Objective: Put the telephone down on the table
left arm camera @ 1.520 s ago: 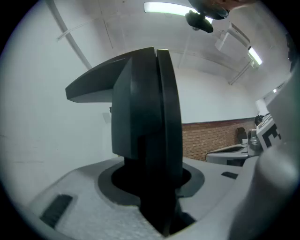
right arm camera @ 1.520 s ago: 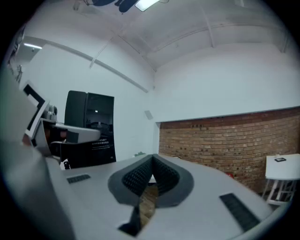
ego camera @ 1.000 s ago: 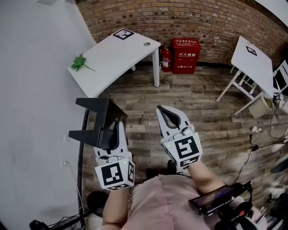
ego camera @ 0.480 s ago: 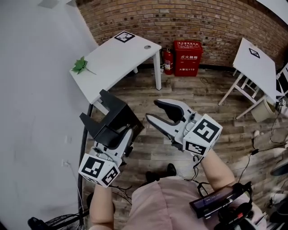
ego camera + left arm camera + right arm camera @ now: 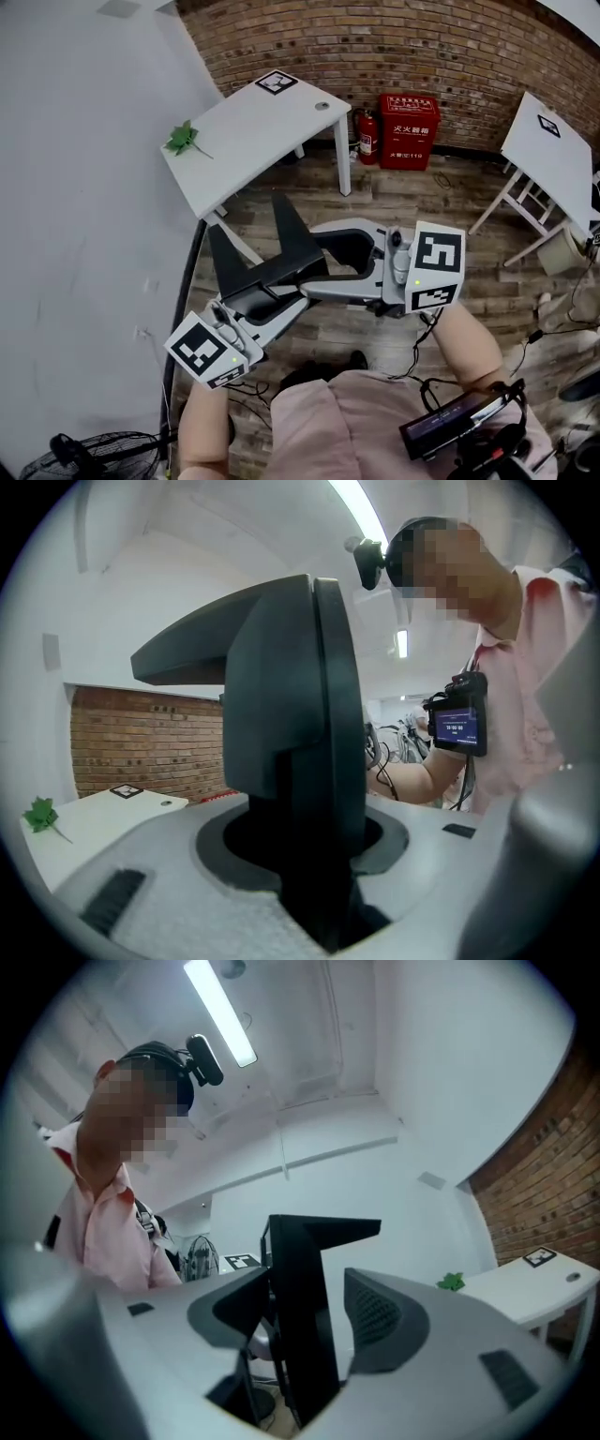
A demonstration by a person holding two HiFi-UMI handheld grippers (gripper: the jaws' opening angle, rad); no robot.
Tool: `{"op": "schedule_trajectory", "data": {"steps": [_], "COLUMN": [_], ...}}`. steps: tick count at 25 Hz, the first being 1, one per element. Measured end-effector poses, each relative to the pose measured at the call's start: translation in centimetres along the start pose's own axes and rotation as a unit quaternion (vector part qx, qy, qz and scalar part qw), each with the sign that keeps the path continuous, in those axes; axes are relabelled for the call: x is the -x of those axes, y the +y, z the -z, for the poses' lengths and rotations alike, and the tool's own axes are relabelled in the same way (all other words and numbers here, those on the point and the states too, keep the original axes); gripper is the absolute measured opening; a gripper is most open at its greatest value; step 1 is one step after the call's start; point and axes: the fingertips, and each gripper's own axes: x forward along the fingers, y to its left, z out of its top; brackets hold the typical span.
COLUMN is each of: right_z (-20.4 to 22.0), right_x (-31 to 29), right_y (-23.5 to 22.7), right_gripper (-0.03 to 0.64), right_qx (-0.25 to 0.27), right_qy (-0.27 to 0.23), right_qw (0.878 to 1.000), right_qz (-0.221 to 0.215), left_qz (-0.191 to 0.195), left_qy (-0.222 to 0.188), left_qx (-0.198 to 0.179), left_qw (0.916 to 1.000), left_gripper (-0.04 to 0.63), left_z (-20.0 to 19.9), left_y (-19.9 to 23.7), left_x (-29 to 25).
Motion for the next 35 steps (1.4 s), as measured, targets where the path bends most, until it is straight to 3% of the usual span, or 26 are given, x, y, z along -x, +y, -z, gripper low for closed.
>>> {"op": "schedule_trajectory", "data": {"steps": [7, 12, 16, 21, 35], "right_z": [1.0, 2.6, 3.6, 3.8, 1.9], "right_x": [0.3, -1.0, -2.8, -5.4, -9.9], "right_y": [-0.3, -2.7, -6.5, -15.0, -25.2], "right_gripper": [0.196, 0.189, 0.189, 0.189, 0.189], "right_qx": [0.007, -0.003, -0.014, -0.026, -0.025], "right_qy": [0.014, 0.027, 0.027, 0.027, 0.010], "right_qw": [1.000, 1.000, 1.000, 0.999, 0.997], "right_qz": [-0.023, -0.012, 0.001, 0.031, 0.068], "left_qz": [0.023, 0.038, 0.046, 0.075, 0.106], "left_qy": [0.000, -0.002, -0.001, 0.002, 0.010], "left_qx": [0.033, 0.065, 0.082, 0.098, 0.103], "left_qw": [0.9992, 0.9972, 0.9955, 0.9924, 0.9889], "left_gripper": [0.163, 0.164, 0.164, 0.164, 0.164], "left_z": [1.3, 3.2, 4.6, 5.6, 4.9], "left_y": [0.1, 2.4, 6.3, 14.7, 25.9], "left_x": [-1.0, -1.0, -1.1, -2.9, -3.8]}}
